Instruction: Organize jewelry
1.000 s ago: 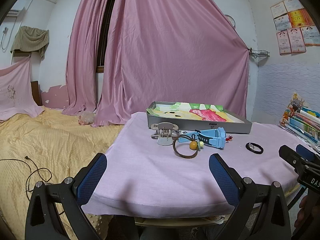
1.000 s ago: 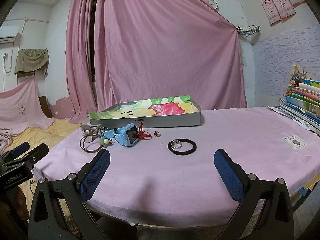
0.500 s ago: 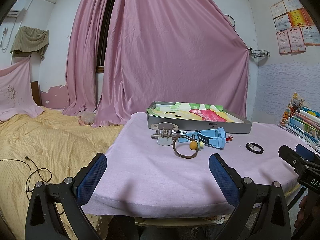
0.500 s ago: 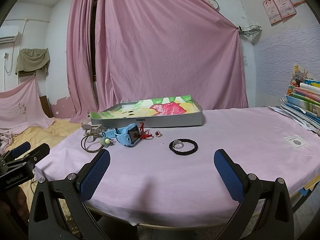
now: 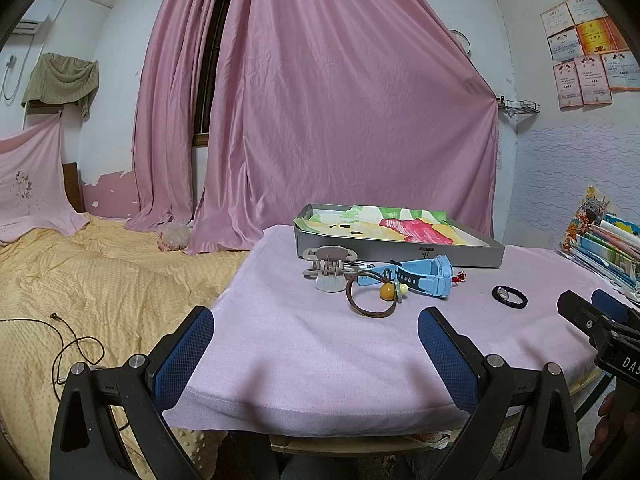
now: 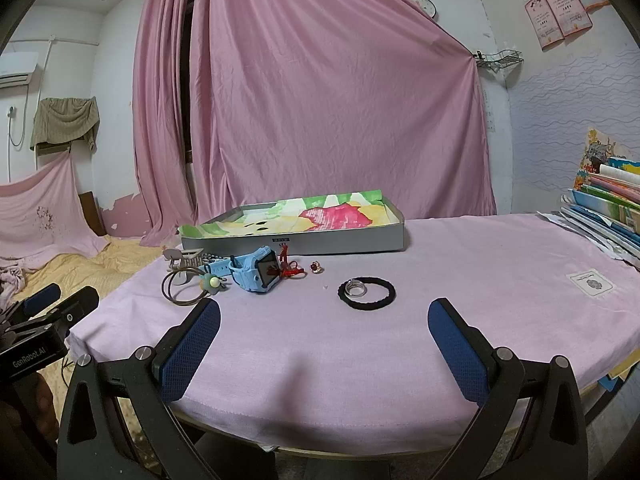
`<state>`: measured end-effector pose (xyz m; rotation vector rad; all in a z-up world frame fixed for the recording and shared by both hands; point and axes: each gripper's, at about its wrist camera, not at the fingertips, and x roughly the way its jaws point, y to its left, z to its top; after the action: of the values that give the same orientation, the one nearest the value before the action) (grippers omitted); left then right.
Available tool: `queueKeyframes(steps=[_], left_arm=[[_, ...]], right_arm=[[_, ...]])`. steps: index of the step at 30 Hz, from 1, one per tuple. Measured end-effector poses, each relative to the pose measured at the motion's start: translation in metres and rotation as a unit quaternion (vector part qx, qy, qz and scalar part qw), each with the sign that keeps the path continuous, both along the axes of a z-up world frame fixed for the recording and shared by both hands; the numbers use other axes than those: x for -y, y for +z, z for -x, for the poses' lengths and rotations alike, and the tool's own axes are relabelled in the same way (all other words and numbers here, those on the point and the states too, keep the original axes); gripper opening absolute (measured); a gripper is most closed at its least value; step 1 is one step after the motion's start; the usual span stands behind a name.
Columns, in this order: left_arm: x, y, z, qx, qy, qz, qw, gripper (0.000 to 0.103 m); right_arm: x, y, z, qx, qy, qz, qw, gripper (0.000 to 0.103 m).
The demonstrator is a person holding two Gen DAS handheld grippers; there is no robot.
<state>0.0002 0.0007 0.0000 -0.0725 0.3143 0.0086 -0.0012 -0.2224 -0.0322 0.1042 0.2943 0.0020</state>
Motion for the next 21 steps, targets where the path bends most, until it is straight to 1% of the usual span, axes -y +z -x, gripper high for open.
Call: queueKeyframes(steps=[21], left_arm=[[-0.0008,-0.0021,-0.0011,0.000,0.001,0.000,1.0000,0.103]], right_arm=[[0.0005,0.0001,0.0000,-0.004,-0.001,-0.001,1.000,0.102]])
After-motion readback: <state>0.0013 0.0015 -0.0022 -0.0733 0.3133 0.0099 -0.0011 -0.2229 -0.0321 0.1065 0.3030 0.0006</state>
